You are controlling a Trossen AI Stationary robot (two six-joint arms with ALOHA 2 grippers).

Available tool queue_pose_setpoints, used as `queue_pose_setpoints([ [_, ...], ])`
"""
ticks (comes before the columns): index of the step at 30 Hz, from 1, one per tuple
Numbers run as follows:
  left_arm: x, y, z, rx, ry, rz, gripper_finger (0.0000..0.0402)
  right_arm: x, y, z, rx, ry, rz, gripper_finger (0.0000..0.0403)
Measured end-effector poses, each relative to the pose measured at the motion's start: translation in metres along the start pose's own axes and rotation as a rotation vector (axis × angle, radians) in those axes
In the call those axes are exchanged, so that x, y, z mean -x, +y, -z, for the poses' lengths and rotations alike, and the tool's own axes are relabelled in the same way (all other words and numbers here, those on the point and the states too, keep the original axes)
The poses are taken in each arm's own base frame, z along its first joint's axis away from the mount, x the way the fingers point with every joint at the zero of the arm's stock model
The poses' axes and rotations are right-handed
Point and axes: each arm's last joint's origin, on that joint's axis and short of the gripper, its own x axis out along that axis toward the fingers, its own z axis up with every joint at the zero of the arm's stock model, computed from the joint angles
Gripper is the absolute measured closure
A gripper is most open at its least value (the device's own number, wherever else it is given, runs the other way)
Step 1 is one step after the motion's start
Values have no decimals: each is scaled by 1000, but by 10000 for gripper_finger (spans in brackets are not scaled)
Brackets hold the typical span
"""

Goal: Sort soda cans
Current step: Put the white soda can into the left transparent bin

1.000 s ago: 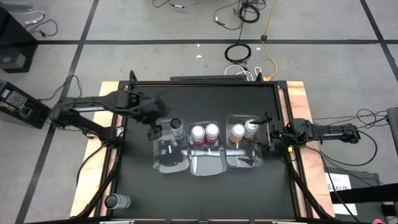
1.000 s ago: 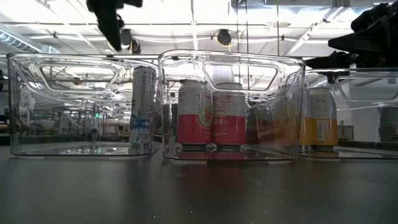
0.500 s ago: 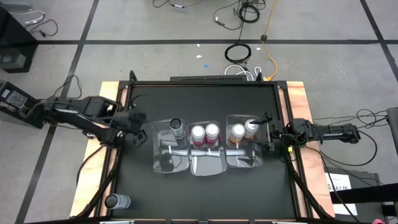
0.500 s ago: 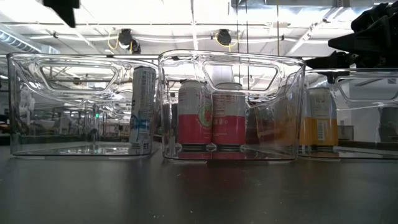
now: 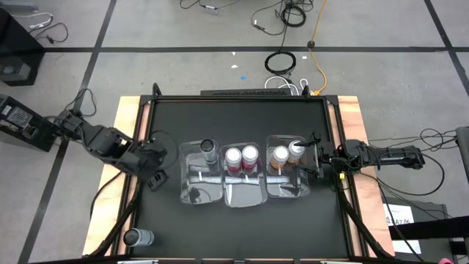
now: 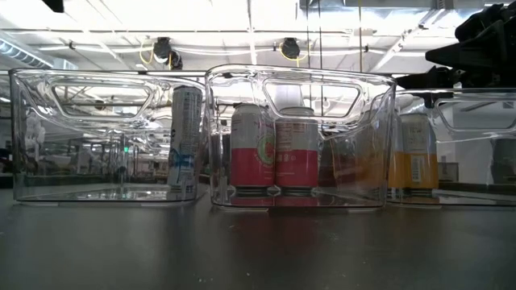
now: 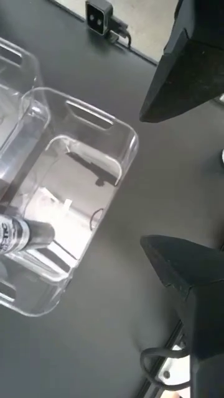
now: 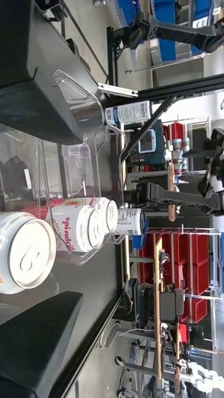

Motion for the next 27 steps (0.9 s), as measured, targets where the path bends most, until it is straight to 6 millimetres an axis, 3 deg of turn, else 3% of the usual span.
queue_pose_setpoints([
  [11,5,-11,26,-290,28,48,81,0,0,0,0,0,0,5],
  [20,17,-25,81,-502,113,142,81,0,0,0,0,0,0,5],
  [27,4,-45,123,-581,172,77,81,0,0,0,0,0,0,5],
])
